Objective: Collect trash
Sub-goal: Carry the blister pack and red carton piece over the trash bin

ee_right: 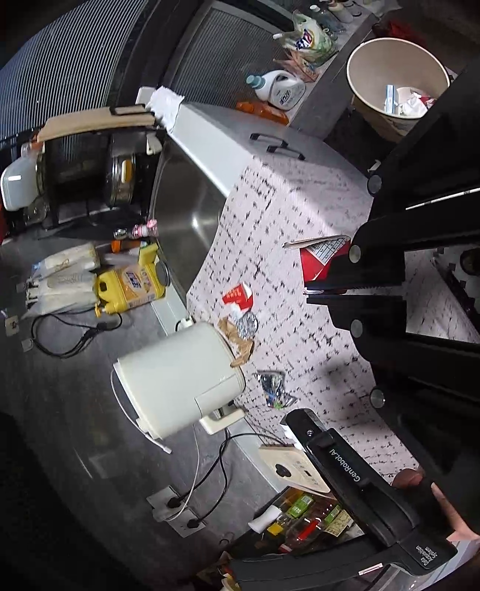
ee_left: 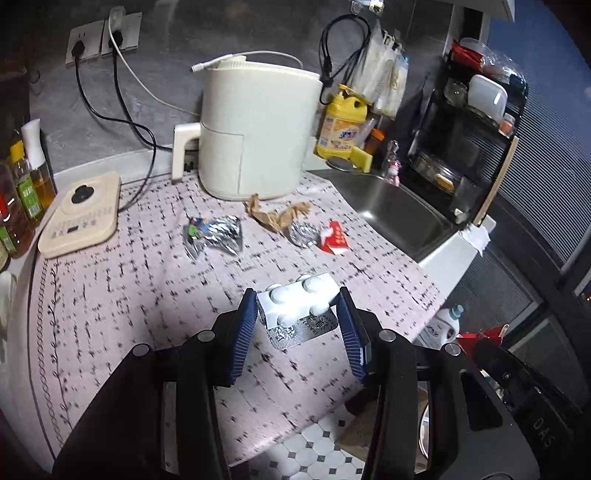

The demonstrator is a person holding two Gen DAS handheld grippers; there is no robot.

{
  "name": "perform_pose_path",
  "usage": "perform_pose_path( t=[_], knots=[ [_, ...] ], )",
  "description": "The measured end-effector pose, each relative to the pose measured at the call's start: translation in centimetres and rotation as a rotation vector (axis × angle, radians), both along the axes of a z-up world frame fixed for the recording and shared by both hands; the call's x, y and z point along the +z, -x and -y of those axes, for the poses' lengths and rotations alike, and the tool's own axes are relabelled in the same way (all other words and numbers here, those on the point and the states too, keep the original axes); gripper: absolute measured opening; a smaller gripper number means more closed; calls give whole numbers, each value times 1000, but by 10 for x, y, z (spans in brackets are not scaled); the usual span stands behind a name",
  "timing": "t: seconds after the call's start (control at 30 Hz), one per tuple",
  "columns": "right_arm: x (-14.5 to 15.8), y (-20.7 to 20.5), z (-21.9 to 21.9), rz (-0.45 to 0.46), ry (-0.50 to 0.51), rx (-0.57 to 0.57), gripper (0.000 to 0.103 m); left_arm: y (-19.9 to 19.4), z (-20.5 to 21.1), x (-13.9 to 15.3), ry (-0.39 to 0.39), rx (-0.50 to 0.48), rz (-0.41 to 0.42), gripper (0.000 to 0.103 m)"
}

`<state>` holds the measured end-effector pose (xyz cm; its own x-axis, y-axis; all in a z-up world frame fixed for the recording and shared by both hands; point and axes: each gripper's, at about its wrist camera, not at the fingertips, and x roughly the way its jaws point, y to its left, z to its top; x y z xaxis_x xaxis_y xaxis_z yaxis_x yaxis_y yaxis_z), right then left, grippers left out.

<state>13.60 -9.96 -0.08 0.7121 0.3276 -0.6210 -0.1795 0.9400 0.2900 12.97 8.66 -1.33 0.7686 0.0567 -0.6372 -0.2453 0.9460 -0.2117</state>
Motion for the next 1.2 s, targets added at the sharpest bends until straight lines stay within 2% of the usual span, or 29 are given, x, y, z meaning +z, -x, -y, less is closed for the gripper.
perform_pose_path(
  t=[0.23,0.47,0.73,1.2],
  knots=[
    [-1,18,50,9,16,-77,3,-2,47,-5,7,-69,-4,44],
    [-10,27,108,-9,6,-205,3,-17,111,-10,6,-205,-16,44],
    [-27,37,171,-43,-5,-370,3,-37,179,-25,6,-367,-50,44],
    [-71,55,252,-117,-6,-669,3,-65,274,-61,24,-637,-124,44]
  ],
)
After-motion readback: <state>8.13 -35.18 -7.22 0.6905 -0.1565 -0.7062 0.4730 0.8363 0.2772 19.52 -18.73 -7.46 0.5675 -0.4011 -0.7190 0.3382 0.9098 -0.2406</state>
